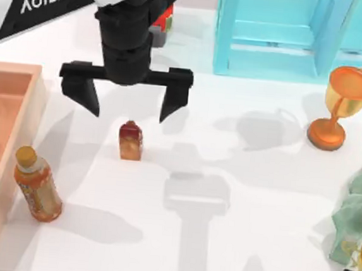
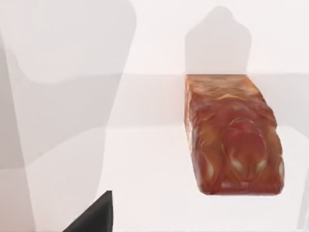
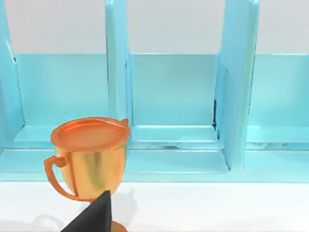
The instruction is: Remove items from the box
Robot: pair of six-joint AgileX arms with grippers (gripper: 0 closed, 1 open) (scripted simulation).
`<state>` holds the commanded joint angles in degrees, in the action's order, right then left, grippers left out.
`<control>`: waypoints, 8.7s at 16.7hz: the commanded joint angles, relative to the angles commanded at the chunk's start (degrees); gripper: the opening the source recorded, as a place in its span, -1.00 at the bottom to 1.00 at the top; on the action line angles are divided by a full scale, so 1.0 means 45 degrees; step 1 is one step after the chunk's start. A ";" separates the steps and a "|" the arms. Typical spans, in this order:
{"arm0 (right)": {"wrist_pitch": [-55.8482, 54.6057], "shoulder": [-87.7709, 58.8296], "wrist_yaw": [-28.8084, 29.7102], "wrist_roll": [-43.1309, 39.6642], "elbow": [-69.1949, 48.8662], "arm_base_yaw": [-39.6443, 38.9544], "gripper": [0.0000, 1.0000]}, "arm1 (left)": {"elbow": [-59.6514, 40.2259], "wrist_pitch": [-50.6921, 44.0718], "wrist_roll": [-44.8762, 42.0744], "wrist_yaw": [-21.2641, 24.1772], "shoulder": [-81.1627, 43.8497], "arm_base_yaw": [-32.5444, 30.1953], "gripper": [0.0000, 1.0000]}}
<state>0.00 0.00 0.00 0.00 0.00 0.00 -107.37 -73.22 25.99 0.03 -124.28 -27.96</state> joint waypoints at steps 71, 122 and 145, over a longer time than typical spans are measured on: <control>0.0000 0.0000 0.0000 0.0000 0.0000 0.0000 1.00 | 0.1002 -0.1470 -0.7770 -0.0697 0.2870 0.8014 -1.00; 0.0000 0.0000 0.0000 0.0000 0.0000 0.0000 1.00 | 0.9040 0.4619 0.4566 0.0006 0.4405 -0.4443 0.06; 0.0000 0.0000 0.0000 0.0000 0.0000 0.0000 1.00 | 0.6900 0.1887 0.4613 0.0004 0.4968 -0.4471 1.00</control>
<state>0.00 0.00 0.00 0.00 0.00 0.00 -76.32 -64.73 46.75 0.04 -101.92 -48.08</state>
